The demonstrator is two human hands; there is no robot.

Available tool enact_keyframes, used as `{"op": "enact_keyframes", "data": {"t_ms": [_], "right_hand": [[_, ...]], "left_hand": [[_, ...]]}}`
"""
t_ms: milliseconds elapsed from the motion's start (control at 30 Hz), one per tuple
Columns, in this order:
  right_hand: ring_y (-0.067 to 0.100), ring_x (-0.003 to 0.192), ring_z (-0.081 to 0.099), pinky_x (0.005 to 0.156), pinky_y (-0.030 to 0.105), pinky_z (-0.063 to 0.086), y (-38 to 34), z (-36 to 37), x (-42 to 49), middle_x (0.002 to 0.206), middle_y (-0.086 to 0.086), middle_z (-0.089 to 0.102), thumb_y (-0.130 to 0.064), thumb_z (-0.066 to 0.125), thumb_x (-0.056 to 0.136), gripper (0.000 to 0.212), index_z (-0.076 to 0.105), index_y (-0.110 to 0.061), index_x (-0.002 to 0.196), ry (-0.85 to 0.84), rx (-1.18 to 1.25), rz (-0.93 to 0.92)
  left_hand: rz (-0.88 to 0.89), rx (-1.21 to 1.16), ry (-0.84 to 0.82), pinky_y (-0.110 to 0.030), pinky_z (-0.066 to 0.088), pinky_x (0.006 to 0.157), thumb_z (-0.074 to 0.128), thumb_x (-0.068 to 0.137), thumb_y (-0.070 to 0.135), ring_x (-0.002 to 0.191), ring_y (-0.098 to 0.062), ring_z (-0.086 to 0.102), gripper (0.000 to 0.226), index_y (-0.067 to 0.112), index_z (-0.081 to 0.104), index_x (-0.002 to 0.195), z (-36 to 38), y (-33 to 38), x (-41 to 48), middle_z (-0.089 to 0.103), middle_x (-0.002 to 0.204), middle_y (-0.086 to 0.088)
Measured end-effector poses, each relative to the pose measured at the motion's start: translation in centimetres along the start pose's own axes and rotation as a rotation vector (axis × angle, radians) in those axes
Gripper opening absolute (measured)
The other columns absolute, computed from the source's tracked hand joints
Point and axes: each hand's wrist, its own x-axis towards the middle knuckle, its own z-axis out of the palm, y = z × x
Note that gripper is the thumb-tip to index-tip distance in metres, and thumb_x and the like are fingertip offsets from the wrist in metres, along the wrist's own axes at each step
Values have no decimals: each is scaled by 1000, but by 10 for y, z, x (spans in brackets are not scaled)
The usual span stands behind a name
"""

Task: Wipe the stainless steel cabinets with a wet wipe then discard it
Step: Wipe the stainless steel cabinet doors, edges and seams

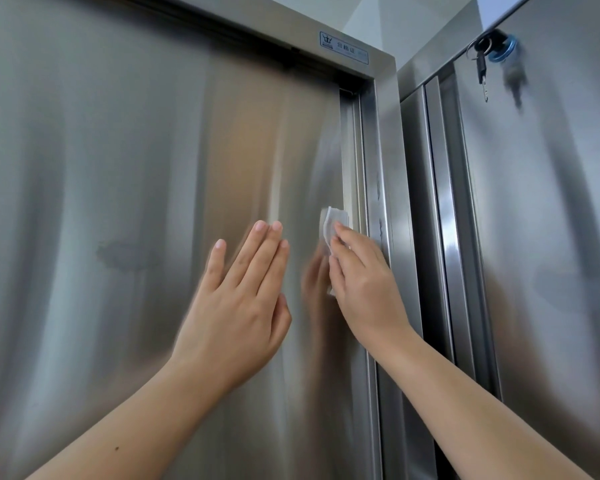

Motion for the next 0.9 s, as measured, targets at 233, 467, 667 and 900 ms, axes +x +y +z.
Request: {"op": "enact_keyframes", "data": {"t_ms": [233, 467, 667, 900], "right_hand": [[32, 82, 67, 76, 38, 56, 5, -3, 12, 94, 20, 68, 14, 67, 73, 15, 69, 11, 87, 44, 45, -191], [35, 99, 64, 85, 40, 52, 7, -7, -7, 108, 27, 63, 7, 50, 90, 19, 67, 12, 88, -109, 39, -406], [39, 121, 48, 97, 44, 46, 7, -8, -13, 125, 30, 52, 6, 50, 88, 18, 66, 13, 87, -191, -42, -431], [45, 133, 25, 102, 57, 37, -2, -15, -23, 141, 30, 32, 8, 57, 83, 5, 61, 9, 80, -370, 130, -220]], "left_hand": [[6, 7, 23, -54, 30, 104, 31, 86, 21, 132, -32, 37, 54, -3, 50, 130, 0, 0, -1, 41, 142, -17], [11, 8, 15, -51, 28, 106, 31, 86, 22, 134, -30, 35, 54, -2, 49, 132, 0, -1, 0, 40, 143, -17], [15, 11, 16, -51, 27, 106, 31, 87, 22, 134, -31, 35, 54, -2, 48, 132, 0, 0, -1, 40, 143, -17], [9, -1, 13, -50, 24, 107, 30, 88, 23, 135, -30, 34, 54, -2, 47, 132, 1, -1, -1, 39, 144, -17]]}}
